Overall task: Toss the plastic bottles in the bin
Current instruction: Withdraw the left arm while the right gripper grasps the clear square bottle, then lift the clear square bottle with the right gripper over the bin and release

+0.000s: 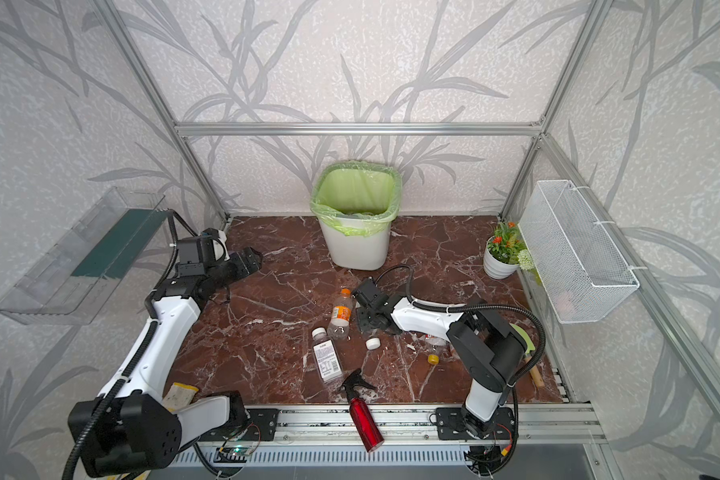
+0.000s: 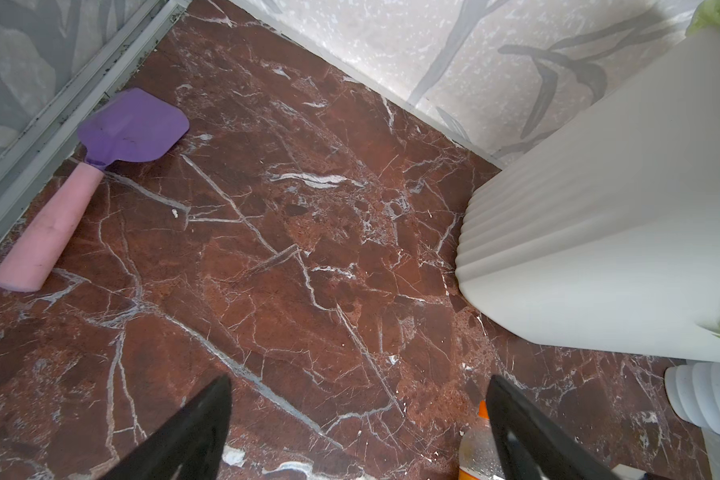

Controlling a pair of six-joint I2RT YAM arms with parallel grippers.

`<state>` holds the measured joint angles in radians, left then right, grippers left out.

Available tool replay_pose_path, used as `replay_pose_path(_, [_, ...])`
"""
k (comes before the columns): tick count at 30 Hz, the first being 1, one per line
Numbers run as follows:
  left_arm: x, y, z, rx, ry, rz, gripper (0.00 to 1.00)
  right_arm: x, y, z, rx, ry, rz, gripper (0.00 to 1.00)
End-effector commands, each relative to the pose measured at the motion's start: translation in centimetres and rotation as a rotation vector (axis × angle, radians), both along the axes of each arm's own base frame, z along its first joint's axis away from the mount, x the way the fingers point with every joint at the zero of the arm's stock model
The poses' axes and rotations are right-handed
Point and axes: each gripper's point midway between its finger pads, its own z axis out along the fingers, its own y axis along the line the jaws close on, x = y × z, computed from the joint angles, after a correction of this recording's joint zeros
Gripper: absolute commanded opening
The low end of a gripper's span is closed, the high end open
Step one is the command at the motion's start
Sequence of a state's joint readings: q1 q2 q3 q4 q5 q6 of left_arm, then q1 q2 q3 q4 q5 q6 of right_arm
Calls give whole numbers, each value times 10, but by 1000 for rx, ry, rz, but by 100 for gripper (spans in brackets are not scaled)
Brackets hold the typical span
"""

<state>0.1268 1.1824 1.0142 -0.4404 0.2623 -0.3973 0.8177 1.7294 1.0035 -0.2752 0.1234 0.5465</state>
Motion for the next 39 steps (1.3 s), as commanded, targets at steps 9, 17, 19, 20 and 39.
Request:
replay_pose_path(9, [7,-1,13,-17,-32,-13,94,18,-17,19,45,-45,-54,43])
replay_pose_path(17, [9,-6,13,-31,-36,-43,93,29,-41,74,123,-245,-119,39])
replay_pose_path(19, [9,-6,14,-31,-38,-44,93,31,-52,96,143,-313,-138,38])
replay_pose_path(20, [8,-7,14,-32,-42,-47,93,31,-58,107,152,-350,-144,38])
replay_pose_path(39, [11,-8,10,-12,-65,-67,91,-19,-162,300,201,-1104,-211,36])
